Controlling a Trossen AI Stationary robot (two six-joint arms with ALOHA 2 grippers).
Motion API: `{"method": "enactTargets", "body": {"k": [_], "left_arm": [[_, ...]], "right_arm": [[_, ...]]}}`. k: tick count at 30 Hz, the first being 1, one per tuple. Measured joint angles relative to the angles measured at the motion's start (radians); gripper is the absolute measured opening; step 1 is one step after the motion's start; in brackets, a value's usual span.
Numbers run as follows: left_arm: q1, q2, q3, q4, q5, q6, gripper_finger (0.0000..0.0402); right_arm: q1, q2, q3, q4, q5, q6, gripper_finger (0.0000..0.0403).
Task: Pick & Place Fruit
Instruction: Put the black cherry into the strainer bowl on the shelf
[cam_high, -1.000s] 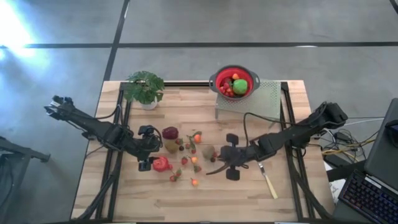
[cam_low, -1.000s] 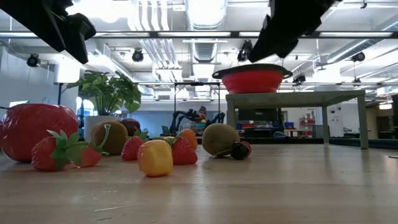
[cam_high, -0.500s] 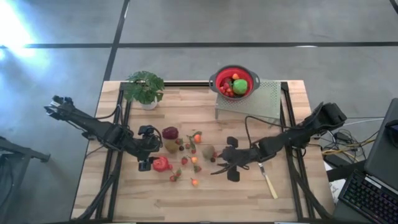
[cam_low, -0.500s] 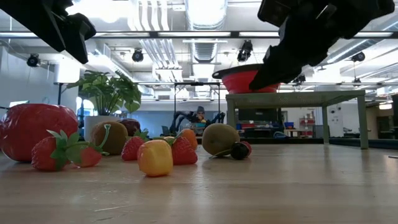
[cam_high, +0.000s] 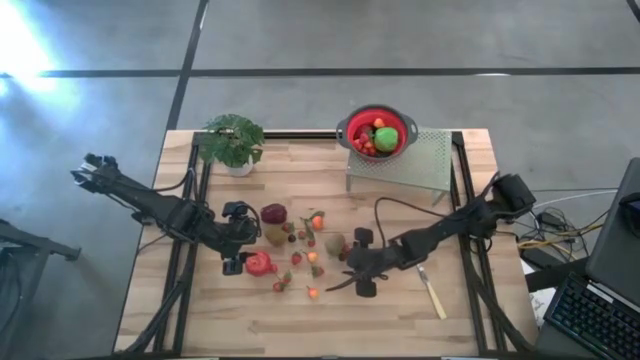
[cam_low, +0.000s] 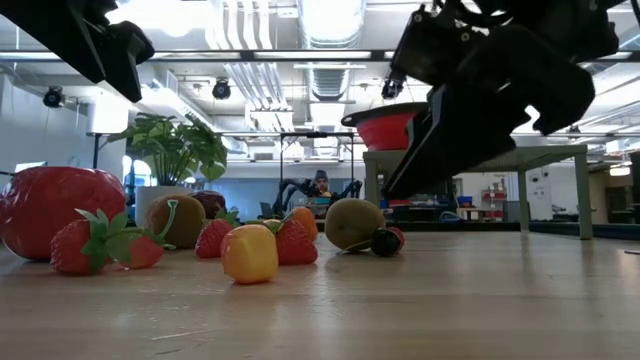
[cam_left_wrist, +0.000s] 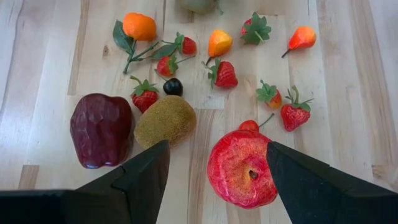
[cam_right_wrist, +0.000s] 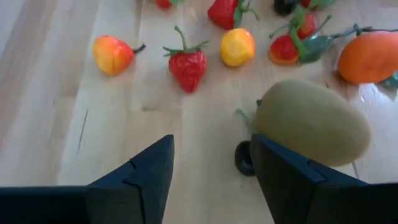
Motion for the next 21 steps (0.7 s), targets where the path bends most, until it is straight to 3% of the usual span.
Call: {"method": "enactTargets", "body": {"k": [7,21], "left_arm": [[0.0,0.0,0.0,0.0,0.0,0.0,0.0273],[0.0,0.0,0.0,0.0,0.0,0.0,0.0273]], "right_arm": [[-0.023,0.033,0.002,0.004,0.009,0.004,0.0215],[-0.047,0.094,0.001,0.026,0.009,0.012,0.0188]]}}
